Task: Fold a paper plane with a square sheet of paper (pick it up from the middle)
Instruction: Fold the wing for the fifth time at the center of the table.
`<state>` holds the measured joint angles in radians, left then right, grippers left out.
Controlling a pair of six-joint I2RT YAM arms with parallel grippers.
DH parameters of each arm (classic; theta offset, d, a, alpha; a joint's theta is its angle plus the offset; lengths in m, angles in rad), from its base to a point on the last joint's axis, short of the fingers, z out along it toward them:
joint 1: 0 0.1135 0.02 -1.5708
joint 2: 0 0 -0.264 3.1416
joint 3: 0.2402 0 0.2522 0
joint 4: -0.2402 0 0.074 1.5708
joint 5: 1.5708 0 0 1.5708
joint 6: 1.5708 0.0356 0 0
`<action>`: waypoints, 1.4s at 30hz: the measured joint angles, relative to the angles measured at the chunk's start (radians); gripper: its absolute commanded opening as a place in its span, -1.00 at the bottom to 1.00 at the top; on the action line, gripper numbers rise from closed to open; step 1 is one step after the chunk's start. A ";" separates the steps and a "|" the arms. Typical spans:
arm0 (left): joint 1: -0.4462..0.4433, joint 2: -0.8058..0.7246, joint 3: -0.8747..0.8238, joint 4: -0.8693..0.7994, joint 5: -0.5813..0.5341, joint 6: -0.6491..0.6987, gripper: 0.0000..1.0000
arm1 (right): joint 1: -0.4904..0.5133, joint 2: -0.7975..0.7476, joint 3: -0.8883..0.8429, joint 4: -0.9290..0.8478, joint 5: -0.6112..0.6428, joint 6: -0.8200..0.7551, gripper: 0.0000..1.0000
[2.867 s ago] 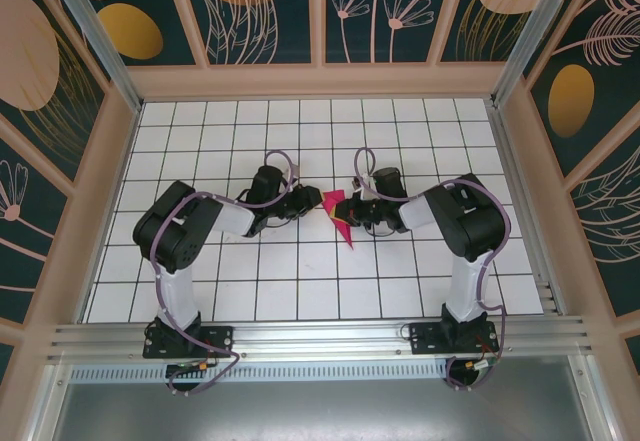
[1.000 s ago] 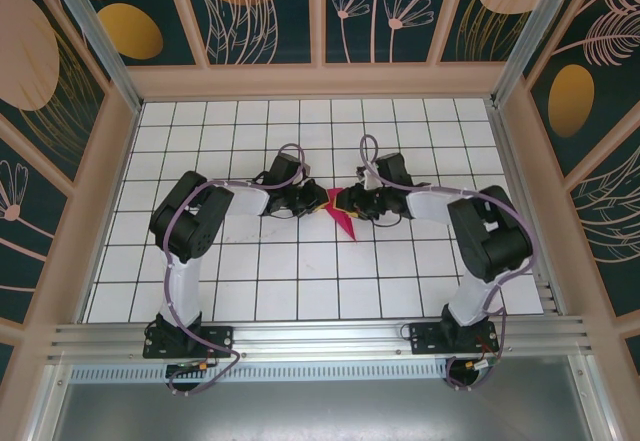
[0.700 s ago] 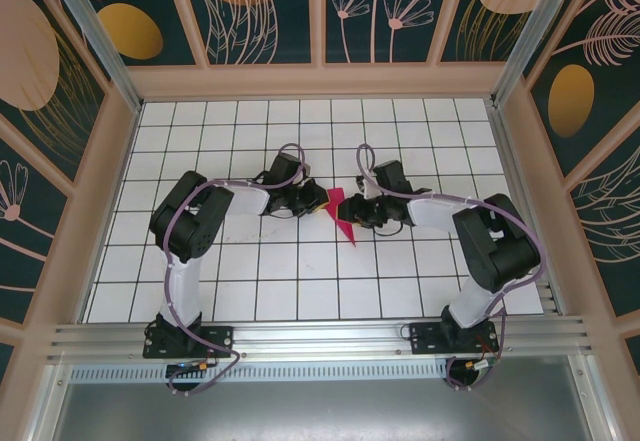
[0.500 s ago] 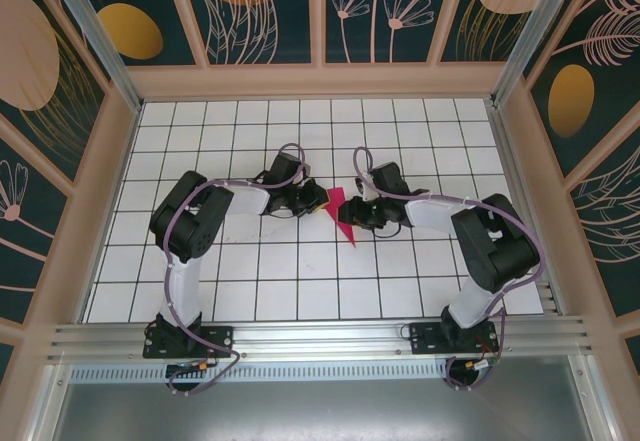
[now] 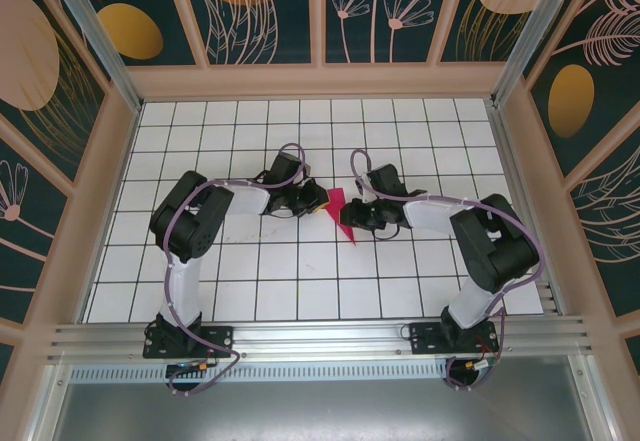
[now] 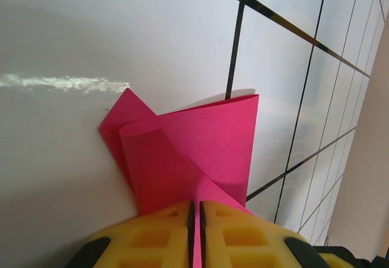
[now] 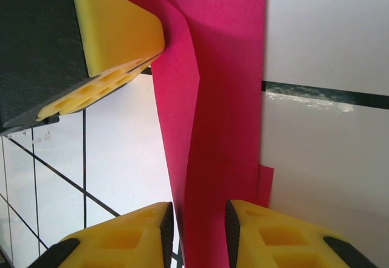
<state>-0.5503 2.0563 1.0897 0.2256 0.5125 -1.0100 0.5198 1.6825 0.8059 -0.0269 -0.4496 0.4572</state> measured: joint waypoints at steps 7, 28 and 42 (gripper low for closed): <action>0.000 0.000 0.001 -0.003 0.000 0.000 -0.69 | 0.004 0.034 0.000 0.006 -0.007 -0.027 -0.60; -0.002 0.000 0.008 -0.019 -0.007 0.009 -0.67 | -0.013 0.062 -0.044 0.112 -0.079 -0.072 -1.00; -0.009 -0.042 -0.038 0.037 -0.004 0.083 -0.48 | -0.132 0.088 -0.166 0.346 -0.338 0.049 -1.00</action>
<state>-0.5591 2.0144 1.0515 0.2626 0.5087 -0.9268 0.3874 1.7706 0.6395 0.3195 -0.7876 0.5060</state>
